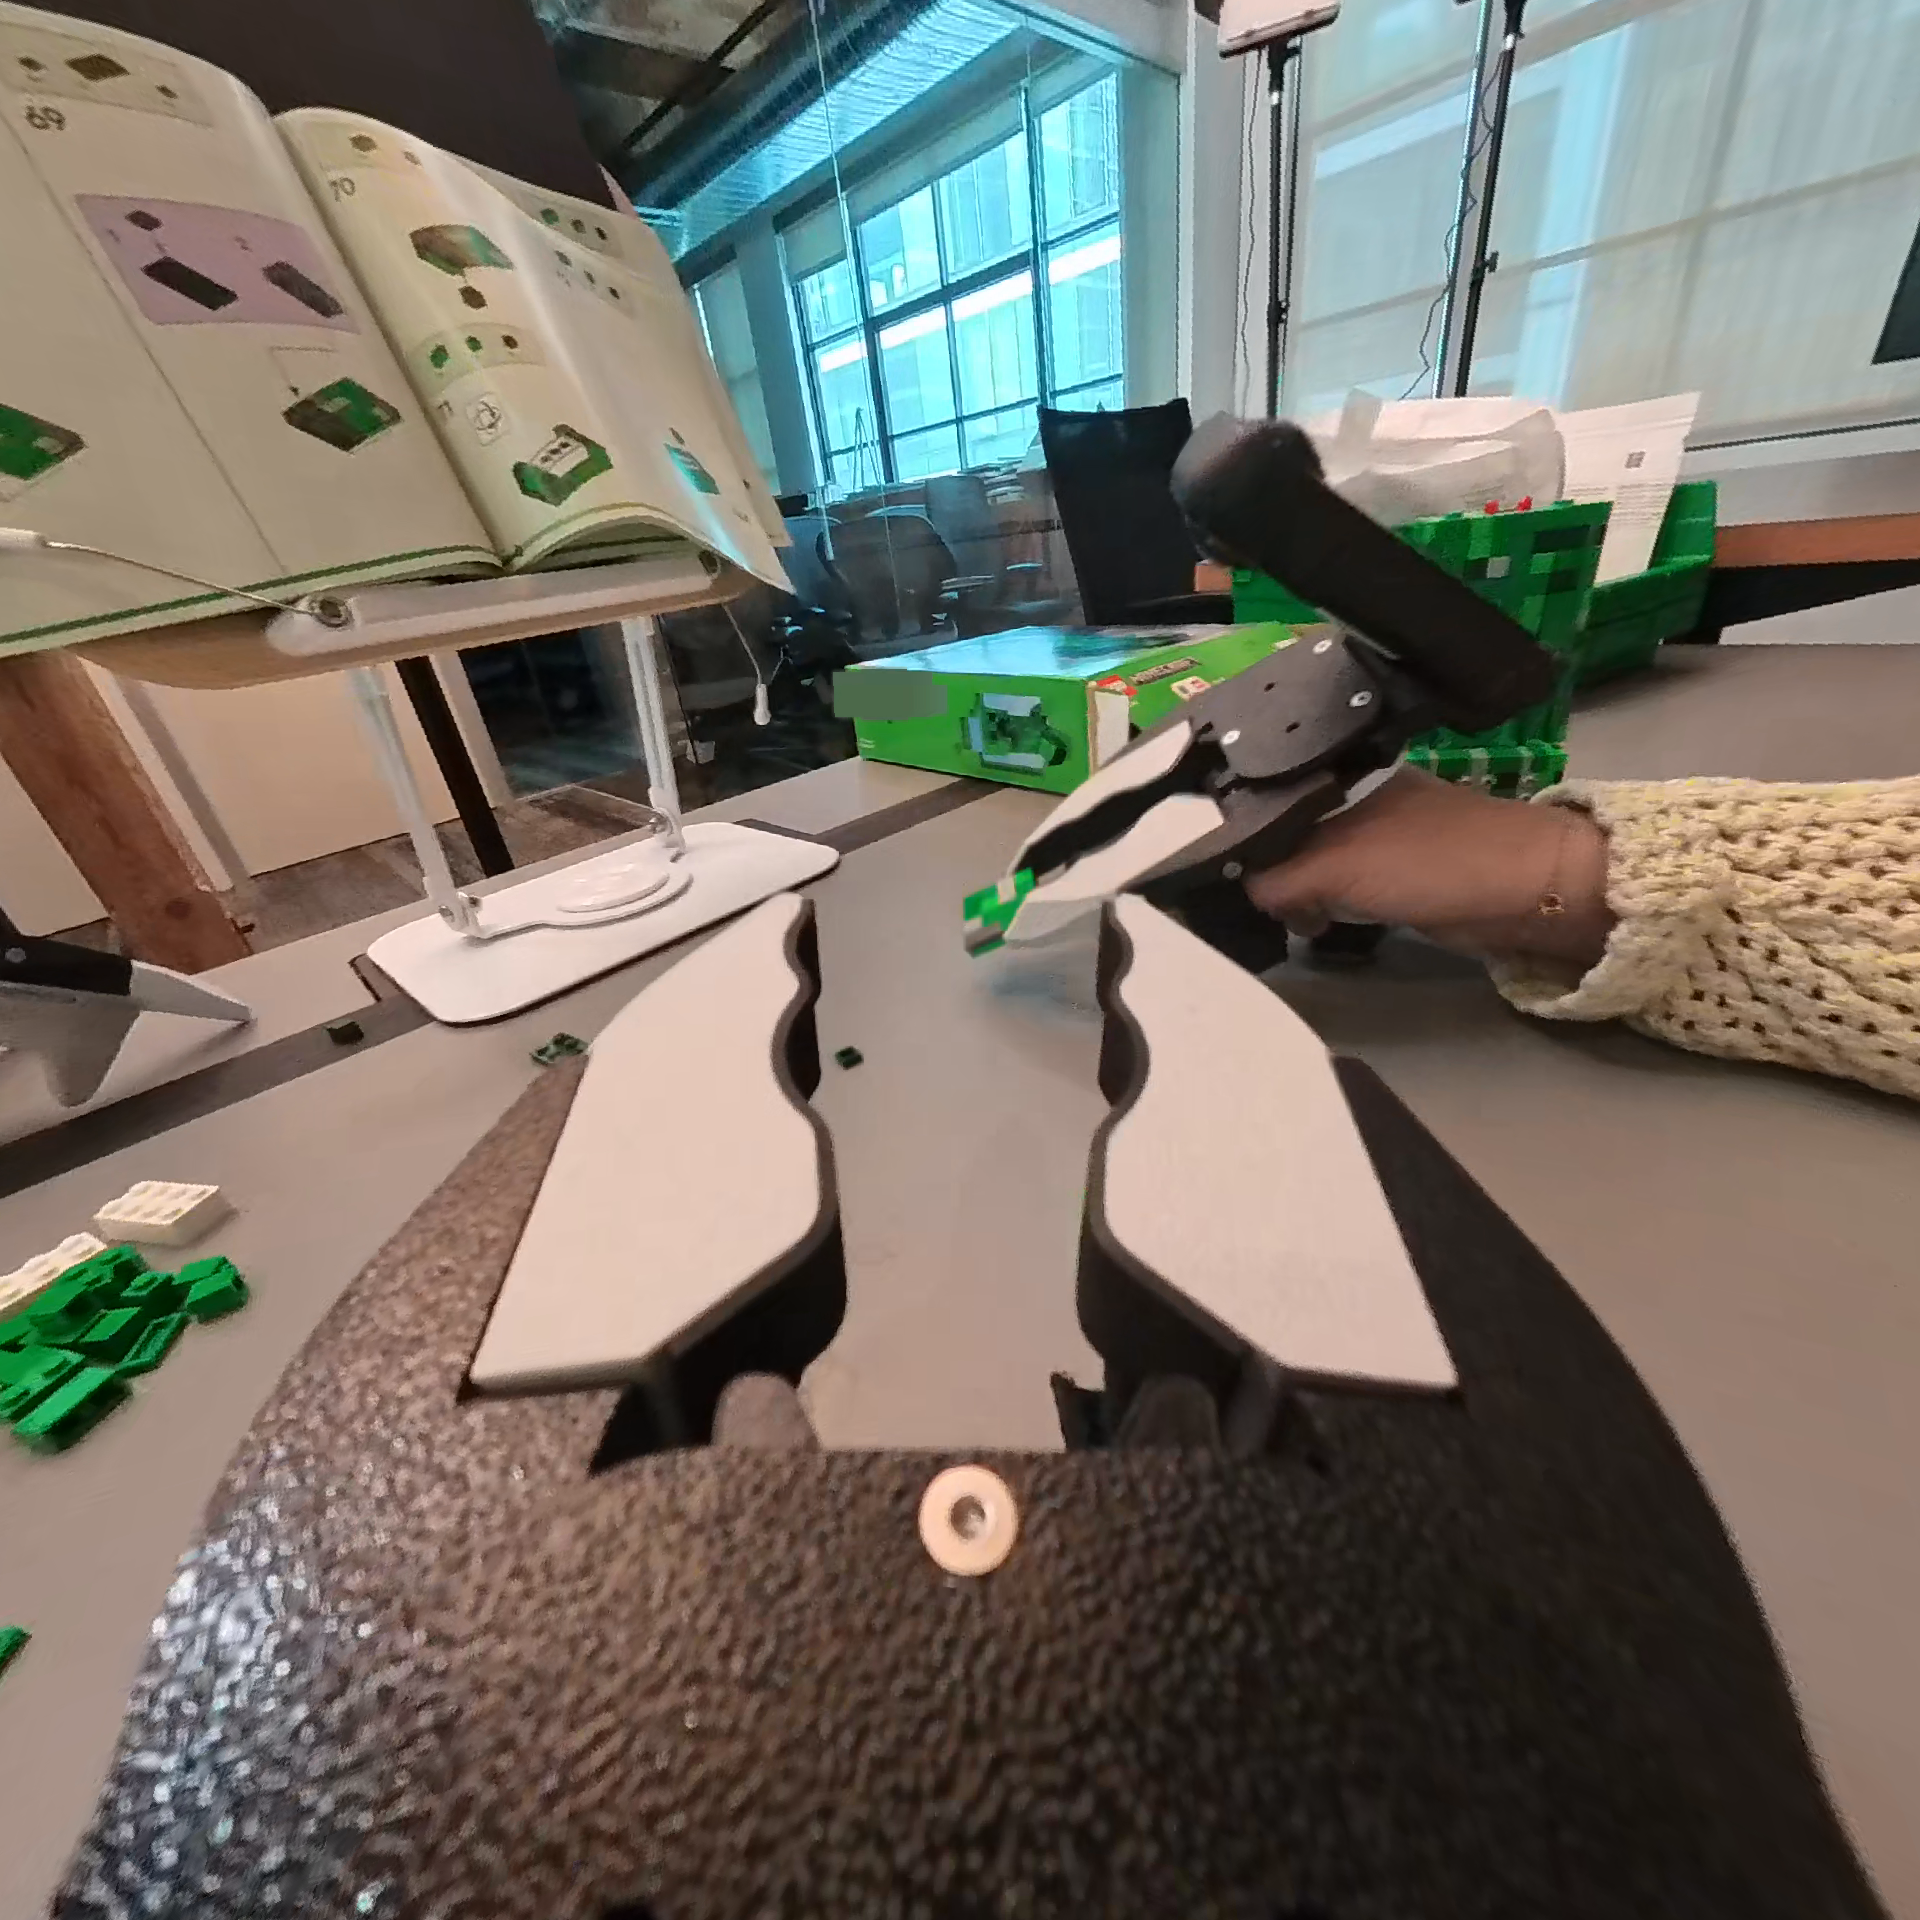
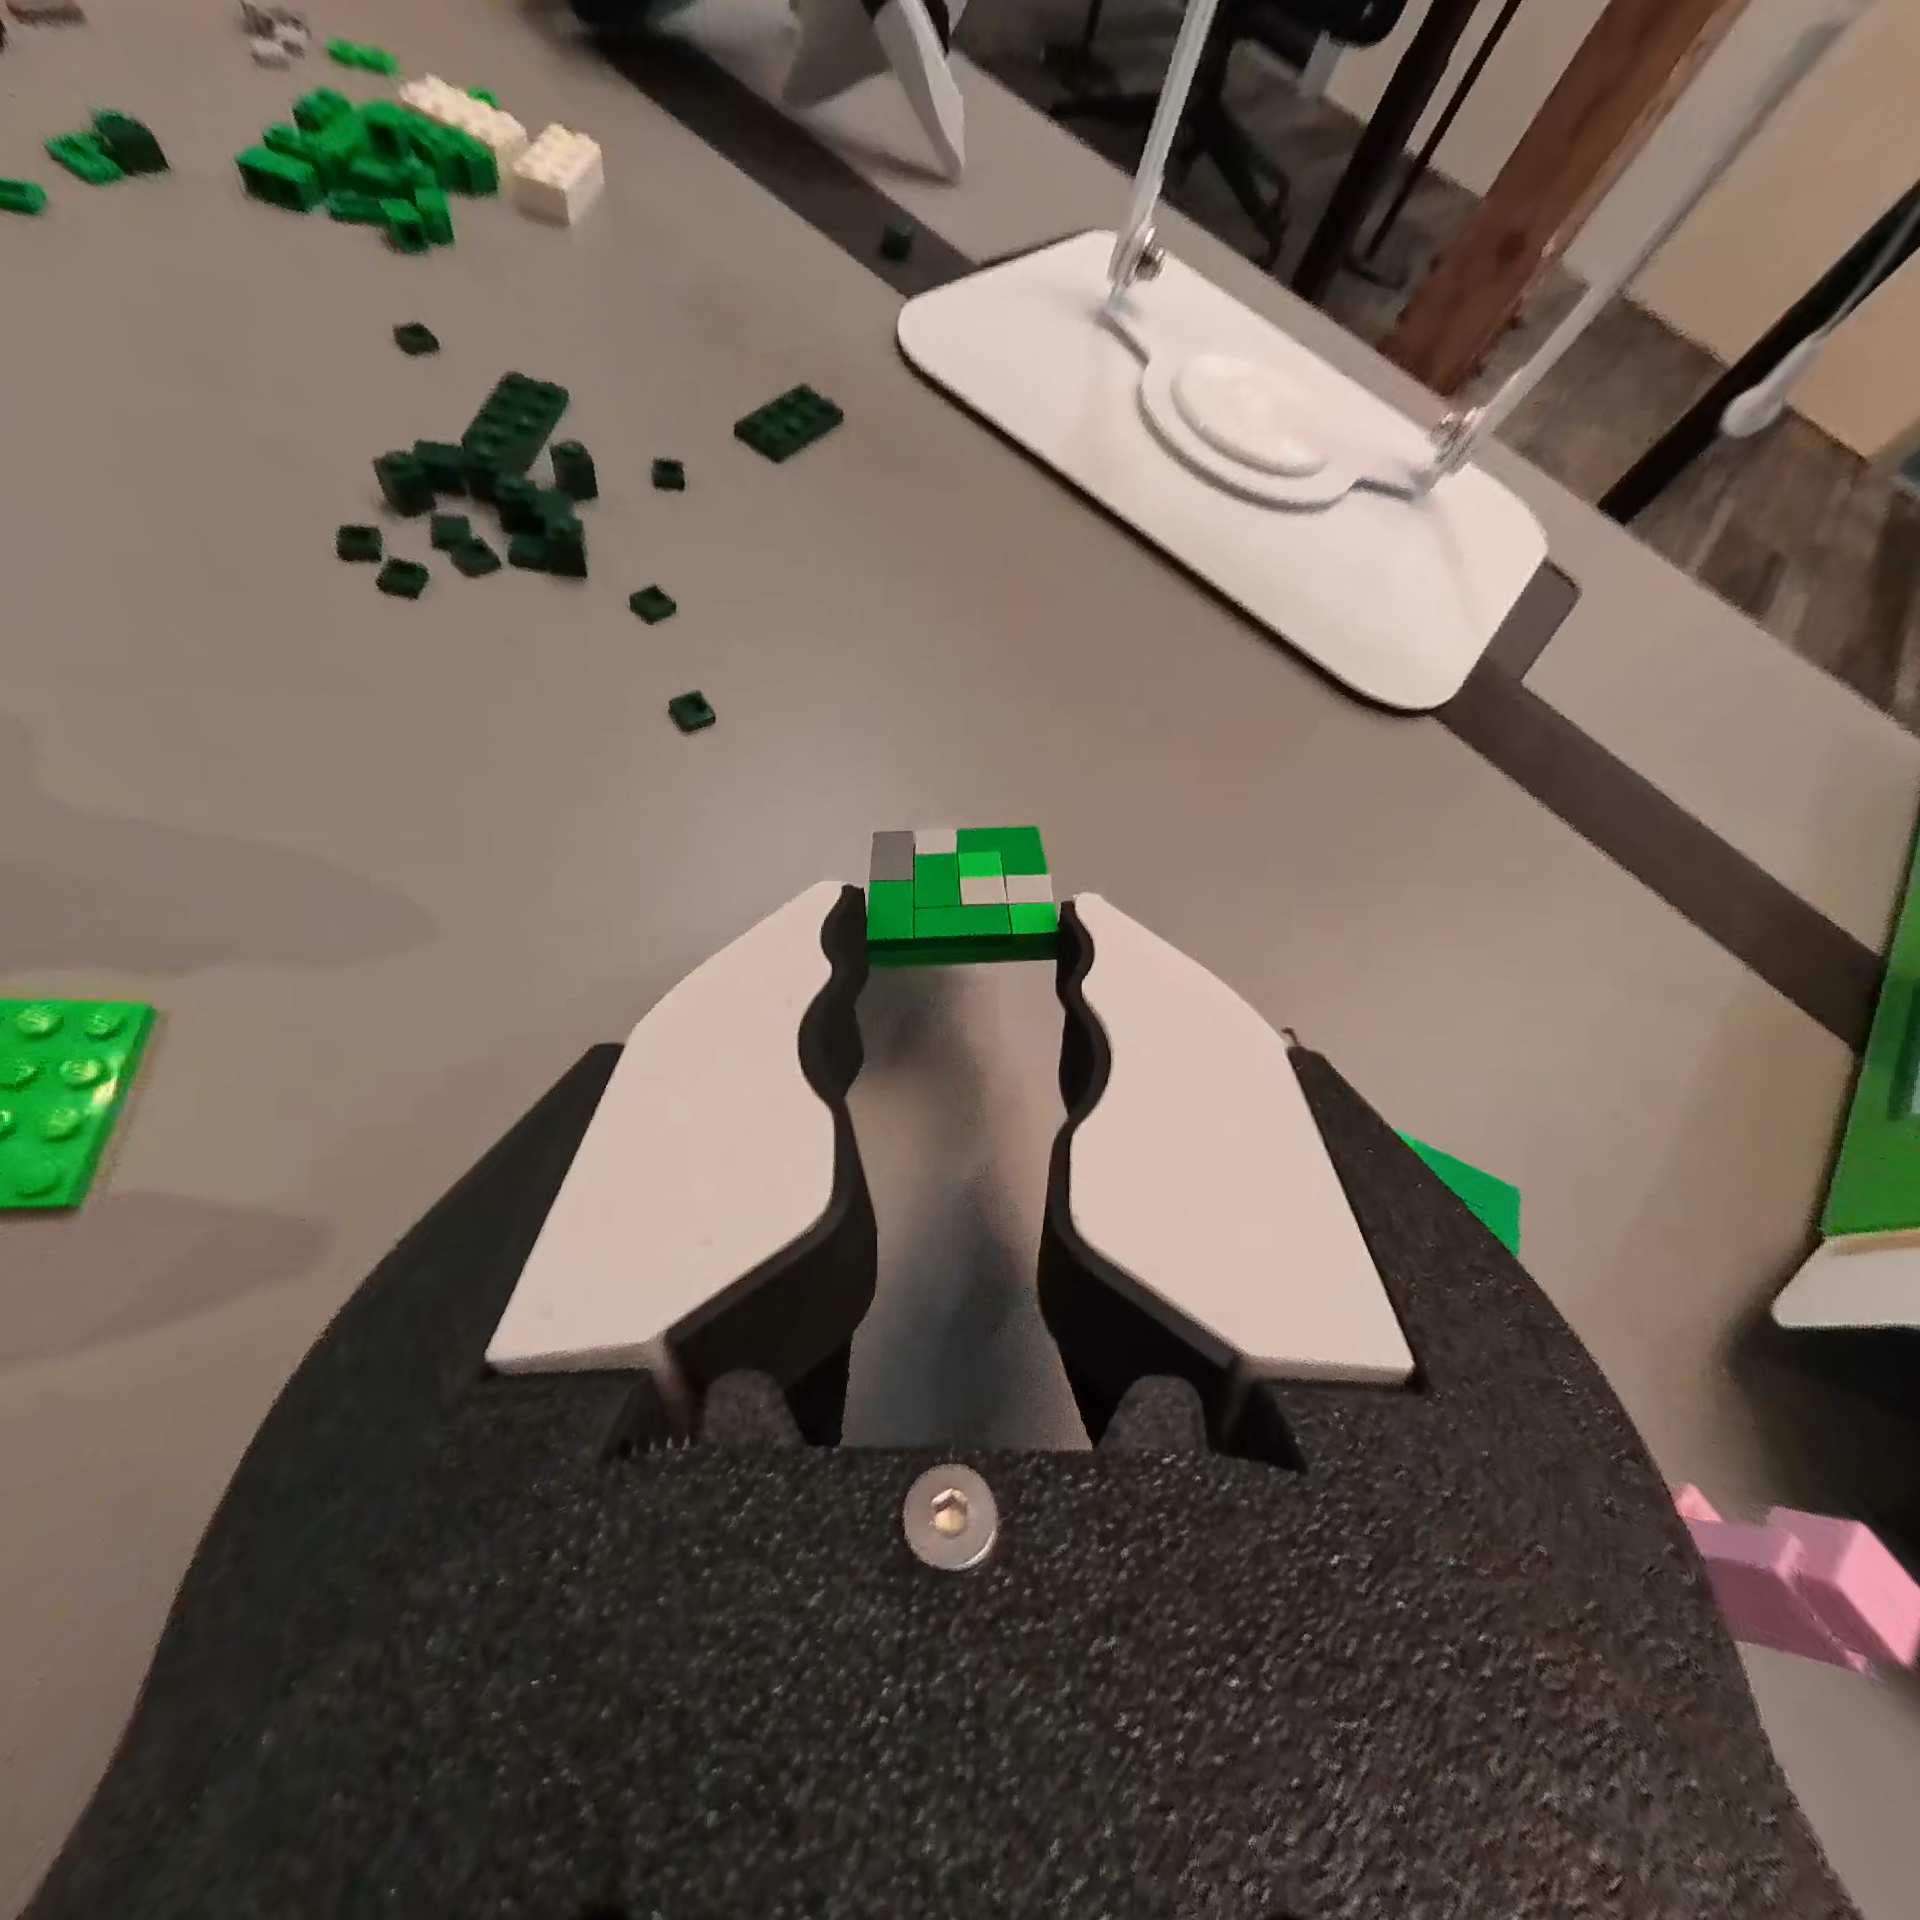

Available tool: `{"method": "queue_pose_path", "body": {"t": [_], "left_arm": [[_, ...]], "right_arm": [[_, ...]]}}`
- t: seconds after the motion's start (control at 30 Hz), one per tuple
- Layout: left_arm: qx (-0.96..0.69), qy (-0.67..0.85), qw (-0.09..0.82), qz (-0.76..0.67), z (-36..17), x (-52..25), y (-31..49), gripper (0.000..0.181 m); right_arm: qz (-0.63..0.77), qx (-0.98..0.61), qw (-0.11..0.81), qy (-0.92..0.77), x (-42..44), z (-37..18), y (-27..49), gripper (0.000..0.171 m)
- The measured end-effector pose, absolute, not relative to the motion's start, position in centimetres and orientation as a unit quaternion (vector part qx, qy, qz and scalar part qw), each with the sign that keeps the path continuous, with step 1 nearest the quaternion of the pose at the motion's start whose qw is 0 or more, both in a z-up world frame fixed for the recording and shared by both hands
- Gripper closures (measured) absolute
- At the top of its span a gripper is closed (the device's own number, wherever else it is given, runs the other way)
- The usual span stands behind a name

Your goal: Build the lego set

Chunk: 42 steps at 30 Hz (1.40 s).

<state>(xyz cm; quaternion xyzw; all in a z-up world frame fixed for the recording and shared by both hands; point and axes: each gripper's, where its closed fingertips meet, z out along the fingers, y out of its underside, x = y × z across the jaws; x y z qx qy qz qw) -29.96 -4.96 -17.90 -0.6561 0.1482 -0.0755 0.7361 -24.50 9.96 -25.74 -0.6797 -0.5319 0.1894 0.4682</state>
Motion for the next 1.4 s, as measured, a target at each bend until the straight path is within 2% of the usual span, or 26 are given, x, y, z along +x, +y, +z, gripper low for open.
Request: {"method": "queue_pose_path", "body": {"t": [0.13, 0.27, 0.33, 0.47, 0.53, 0.6, 0.83, 1.03, 1.4], "left_arm": [[-0.651, 0.135, 0.744, -0.068, -17.7, -30.5, -4.9, 0.128], [-0.662, 0.116, 0.739, -0.036, -17.9, -31.2, -4.7, 0.120], [-0.665, 0.120, 0.737, -0.021, -18.1, -31.2, -4.6, 0.120], [-0.671, 0.143, 0.727, 0.025, -18.5, -30.8, -4.5, 0.120], [-0.674, 0.160, 0.720, 0.052, -18.9, -30.6, -4.5, 0.120], [-0.675, 0.178, 0.712, 0.077, -19.2, -30.3, -4.4, 0.120], [-0.676, 0.169, 0.707, 0.122, -19.2, -31.3, -4.4, 0.128], [-0.679, 0.143, 0.707, 0.138, -19.1, -32.6, -4.6, 0.140], [-0.667, 0.212, 0.701, 0.141, -19.4, -30.0, -5.2, 0.156]], "right_arm": [[0.164, -0.702, 0.426, -0.547, -24.6, -27.3, 10.2, 0.136], [0.170, -0.717, 0.421, -0.529, -24.4, -27.3, 10.7, 0.133], [0.161, -0.706, 0.437, -0.534, -24.5, -27.0, 10.6, 0.121], [0.114, -0.659, 0.508, -0.543, -23.6, -25.7, 9.8, 0.112], [0.124, -0.611, 0.556, -0.550, -23.1, -24.3, 8.0, 0.118], [0.137, -0.560, 0.597, -0.558, -22.6, -23.0, 5.7, 0.133], [0.166, -0.464, 0.638, -0.591, -21.7, -21.7, -0.4, 0.171], [0.210, -0.463, 0.623, -0.594, -21.9, -21.6, -1.0, 0.171], [0.294, -0.452, 0.636, -0.552, -21.5, -19.7, -1.0, 0.171]]}}
